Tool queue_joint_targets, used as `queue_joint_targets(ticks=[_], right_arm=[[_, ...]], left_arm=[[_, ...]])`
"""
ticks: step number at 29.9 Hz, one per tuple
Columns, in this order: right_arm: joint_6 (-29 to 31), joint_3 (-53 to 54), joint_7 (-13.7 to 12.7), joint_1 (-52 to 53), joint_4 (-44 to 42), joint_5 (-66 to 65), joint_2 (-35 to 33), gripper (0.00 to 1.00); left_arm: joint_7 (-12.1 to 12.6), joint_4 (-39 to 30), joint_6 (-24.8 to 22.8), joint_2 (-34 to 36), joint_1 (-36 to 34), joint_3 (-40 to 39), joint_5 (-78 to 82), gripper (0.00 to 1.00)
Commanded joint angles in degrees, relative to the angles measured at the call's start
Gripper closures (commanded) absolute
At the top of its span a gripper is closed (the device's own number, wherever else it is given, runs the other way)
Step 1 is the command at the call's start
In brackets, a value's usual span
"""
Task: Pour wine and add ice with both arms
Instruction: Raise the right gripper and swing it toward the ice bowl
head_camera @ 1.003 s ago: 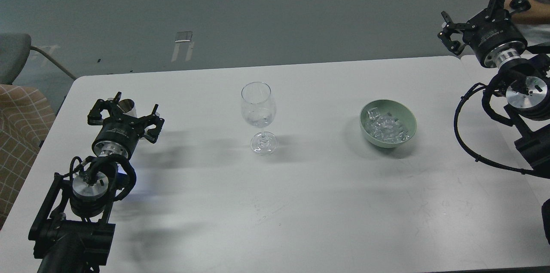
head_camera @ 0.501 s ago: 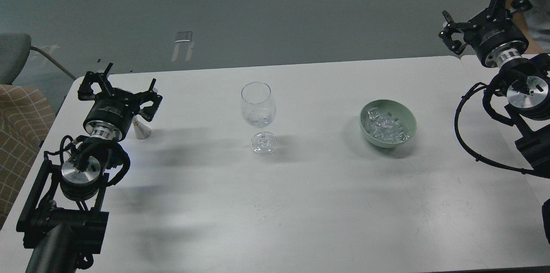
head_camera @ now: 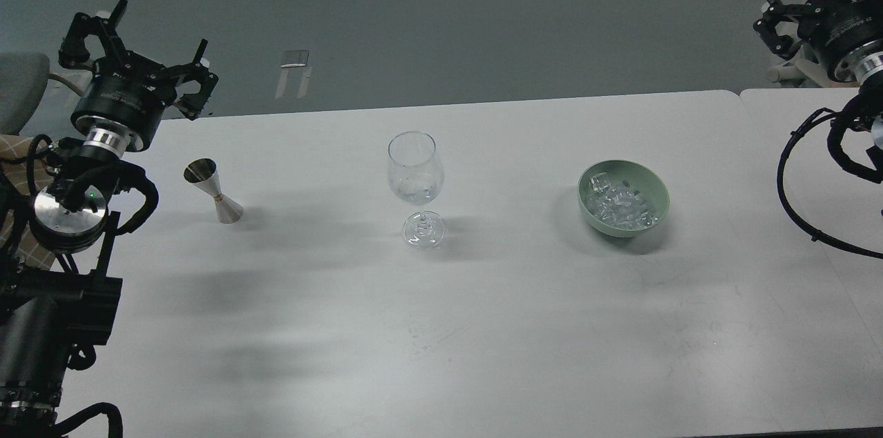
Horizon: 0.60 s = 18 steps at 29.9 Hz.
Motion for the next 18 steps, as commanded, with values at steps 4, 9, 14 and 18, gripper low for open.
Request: queue_joint_targets(ticks=[4,9,14,18], right_arm=[[0.2,-0.1,0.0,-0.2,1.5,-0.1,-3.0,0.00],[0.4,-0.2,-0.1,-0.4,2.6,-0.2,-5.4,0.00],[0.4,-0.7,-0.3,-0.8,6.5,-2.1,-11.2,0.00],[0.4,-0.8,-0.4,-1.2,9.5,-6.3,-16.7,0.00]], left_arm=[[-0.1,1.2,-2.4,1.6,0.7,-0.6,-0.1,0.02],[-1.4,2.6,-3.6,1.4,1.4,-0.7,0.0,0.02],[-10.7,2.6,-7.6,0.8,3.3,0.2,0.1,0.03],[-14.0,2.7,-10.0,0.3,3.7,1.0,0.0,0.02]])
